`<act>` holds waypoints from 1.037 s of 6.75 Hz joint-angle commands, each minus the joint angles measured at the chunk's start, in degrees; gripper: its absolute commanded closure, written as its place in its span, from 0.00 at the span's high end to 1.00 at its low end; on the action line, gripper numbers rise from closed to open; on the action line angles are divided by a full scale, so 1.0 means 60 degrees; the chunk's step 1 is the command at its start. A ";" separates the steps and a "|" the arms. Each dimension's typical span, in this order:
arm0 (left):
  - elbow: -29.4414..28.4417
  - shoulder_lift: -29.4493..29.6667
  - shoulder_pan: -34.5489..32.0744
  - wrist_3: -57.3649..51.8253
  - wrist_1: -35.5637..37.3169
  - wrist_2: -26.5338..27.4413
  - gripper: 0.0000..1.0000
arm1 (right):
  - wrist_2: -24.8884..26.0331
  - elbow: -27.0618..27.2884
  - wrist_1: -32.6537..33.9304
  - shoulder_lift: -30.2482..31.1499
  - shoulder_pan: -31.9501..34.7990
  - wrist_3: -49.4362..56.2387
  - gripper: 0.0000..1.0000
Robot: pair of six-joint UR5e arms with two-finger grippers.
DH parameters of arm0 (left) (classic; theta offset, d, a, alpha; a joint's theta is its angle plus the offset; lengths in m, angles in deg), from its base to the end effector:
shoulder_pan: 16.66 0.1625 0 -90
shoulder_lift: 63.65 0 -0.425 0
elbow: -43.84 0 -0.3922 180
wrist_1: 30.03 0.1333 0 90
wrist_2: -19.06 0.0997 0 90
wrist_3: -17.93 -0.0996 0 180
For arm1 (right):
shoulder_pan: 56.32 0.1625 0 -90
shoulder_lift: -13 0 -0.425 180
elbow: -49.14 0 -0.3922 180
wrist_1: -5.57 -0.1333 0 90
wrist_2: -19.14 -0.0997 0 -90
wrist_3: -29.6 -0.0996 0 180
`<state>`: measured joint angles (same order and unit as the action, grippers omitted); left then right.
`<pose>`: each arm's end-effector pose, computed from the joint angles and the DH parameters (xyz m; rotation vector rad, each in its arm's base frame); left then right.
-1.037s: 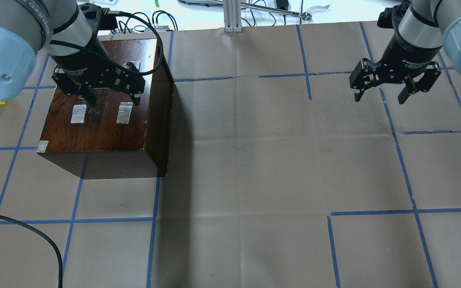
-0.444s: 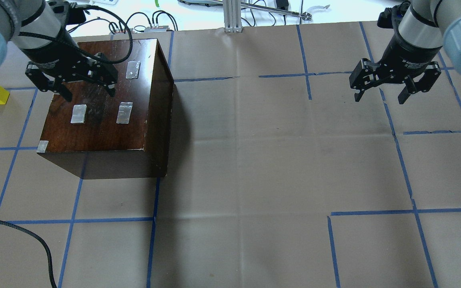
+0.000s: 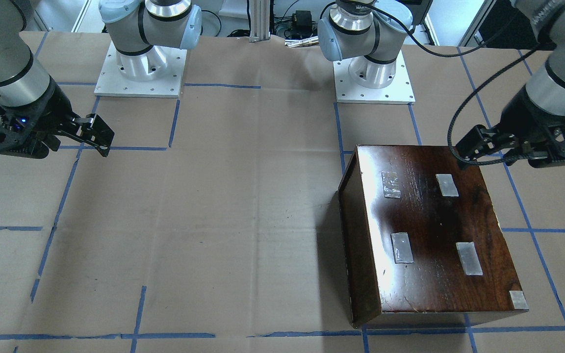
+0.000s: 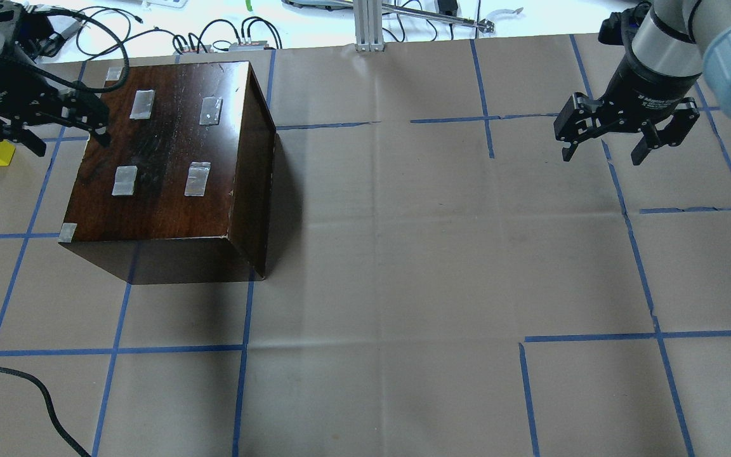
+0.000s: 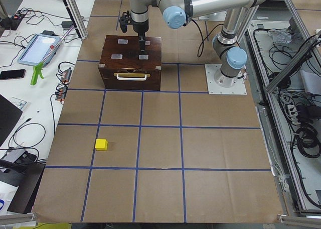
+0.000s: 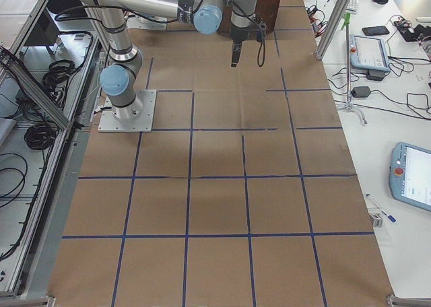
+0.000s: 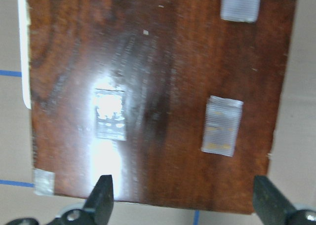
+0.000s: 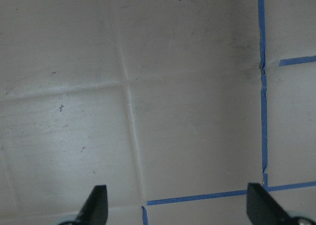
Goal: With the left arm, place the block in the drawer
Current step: 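Move the left gripper over the cabinet toward its drawer side, then lower the left gripper beside the cabinet to the drawer handle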
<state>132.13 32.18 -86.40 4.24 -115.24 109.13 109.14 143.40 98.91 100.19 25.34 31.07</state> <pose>0.0604 -0.5482 0.4587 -0.1798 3.1318 -0.0170 0.0589 -0.5171 0.4328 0.1878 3.1287 0.1017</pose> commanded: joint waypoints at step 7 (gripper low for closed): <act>-0.1355 0.1767 0.2655 -0.3223 -0.0810 -0.2585 0.99 | 0.0000 0.0008 0.0000 -0.0014 0.0000 -0.0011 1.00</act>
<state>124.00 42.39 -72.59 -12.89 -117.88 97.13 109.14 143.42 98.91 100.17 25.34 31.04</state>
